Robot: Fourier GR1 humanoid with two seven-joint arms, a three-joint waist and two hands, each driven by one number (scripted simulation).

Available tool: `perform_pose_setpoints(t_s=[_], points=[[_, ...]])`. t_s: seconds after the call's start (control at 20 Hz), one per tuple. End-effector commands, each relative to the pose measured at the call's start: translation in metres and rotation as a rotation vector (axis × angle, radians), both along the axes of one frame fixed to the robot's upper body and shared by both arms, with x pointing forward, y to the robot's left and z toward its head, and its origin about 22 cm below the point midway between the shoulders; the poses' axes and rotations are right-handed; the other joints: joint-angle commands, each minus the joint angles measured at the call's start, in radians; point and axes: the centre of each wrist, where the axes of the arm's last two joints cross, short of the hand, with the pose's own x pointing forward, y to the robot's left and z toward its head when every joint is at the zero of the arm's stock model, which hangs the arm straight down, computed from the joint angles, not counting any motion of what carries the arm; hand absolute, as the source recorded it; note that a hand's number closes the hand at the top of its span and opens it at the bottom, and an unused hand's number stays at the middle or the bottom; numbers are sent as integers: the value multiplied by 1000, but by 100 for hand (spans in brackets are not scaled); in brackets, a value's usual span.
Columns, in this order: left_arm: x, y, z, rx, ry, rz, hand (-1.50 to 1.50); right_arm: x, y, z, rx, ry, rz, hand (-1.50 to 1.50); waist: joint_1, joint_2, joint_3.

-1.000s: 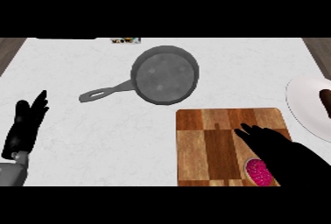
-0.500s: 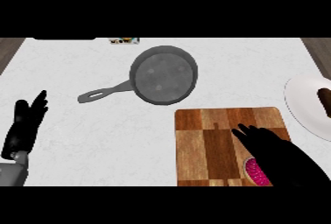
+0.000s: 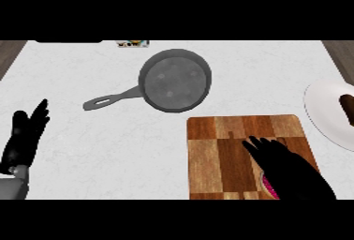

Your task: Pick the cupcake from the cutting board and place it in the pan

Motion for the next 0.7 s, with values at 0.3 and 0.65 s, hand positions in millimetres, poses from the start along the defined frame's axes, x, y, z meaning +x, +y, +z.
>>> perform_pose_setpoints(t_s=[0.3,0.65], points=[[-15,5,6,-3,0,1,0,-2,-5,-24,-21,44,-43,-150,1,-1,0],[3,-10,7,21,-5,-5,0,14,-12,-34,-91,66,-47,-150,0,0,0]])
